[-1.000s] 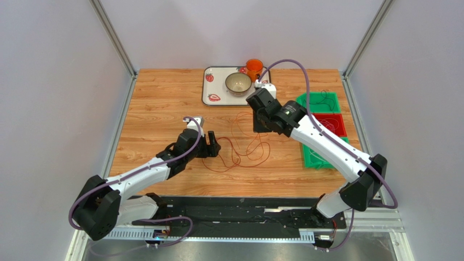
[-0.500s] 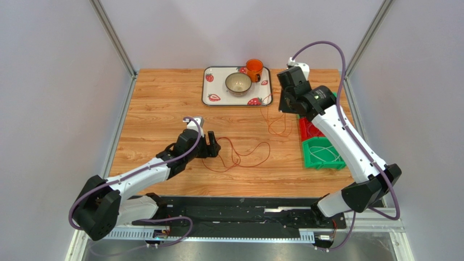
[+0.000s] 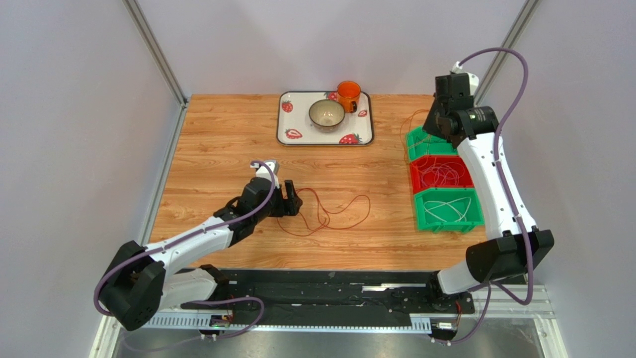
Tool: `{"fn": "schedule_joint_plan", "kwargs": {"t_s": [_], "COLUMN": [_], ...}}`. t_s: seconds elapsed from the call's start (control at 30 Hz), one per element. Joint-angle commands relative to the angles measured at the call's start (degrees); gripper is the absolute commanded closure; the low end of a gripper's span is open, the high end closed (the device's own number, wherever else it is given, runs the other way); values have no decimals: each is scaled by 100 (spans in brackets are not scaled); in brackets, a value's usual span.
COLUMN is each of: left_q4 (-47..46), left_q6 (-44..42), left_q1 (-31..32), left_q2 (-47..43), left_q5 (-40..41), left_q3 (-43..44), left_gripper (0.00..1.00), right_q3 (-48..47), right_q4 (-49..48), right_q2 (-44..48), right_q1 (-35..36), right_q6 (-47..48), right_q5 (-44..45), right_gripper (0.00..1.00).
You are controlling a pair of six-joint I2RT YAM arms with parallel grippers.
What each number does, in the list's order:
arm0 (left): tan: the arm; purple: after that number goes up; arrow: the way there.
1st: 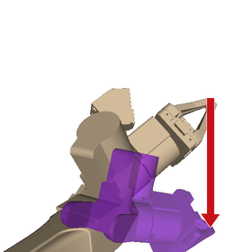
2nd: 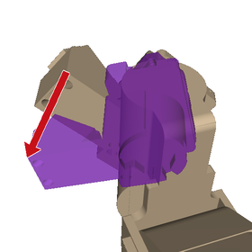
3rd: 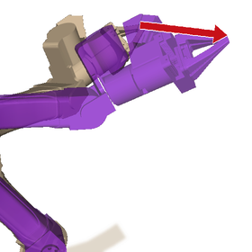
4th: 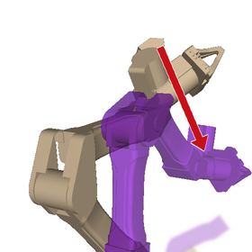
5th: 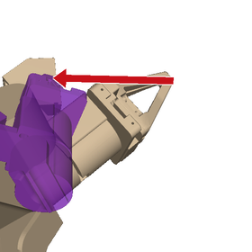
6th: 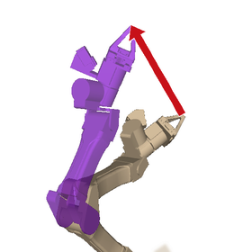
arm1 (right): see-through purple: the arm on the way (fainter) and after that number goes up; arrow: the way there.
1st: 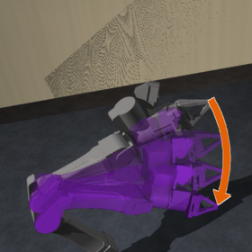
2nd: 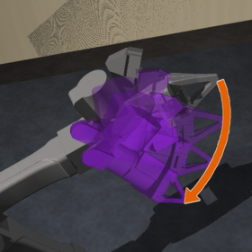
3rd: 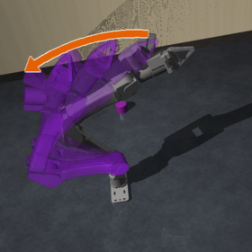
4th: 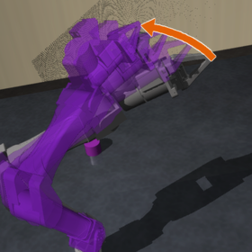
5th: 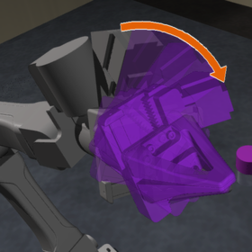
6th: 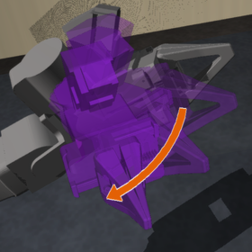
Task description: Untangle the cables
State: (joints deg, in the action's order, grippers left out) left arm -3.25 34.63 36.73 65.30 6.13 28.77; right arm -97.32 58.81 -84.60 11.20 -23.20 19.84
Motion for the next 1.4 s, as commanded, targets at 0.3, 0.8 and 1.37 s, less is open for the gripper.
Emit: {"fn": "schedule_joint_plan", "kwargs": {"t_s": [0.3, 0.8, 1.37], "left_q4": [-326, -317, -317], "left_q6": [61, 26, 26], "left_q1": [10, 18, 10], "left_q2": [-114, 9, 0], "left_q5": [29, -7, -15], "left_q3": [-39, 40, 41], "left_gripper": [18, 18, 18], "right_q3": [-665, 1135, 2612], "right_q4": [-1627, -4069, -5361], "right_q2": [-1101, -1304, -1323], "right_q1": [-1067, -1867, -2025], "right_q6": [0, -185, 88], "right_q5": [-674, -1200, -279], "right_gripper": [100, 100, 100]}}
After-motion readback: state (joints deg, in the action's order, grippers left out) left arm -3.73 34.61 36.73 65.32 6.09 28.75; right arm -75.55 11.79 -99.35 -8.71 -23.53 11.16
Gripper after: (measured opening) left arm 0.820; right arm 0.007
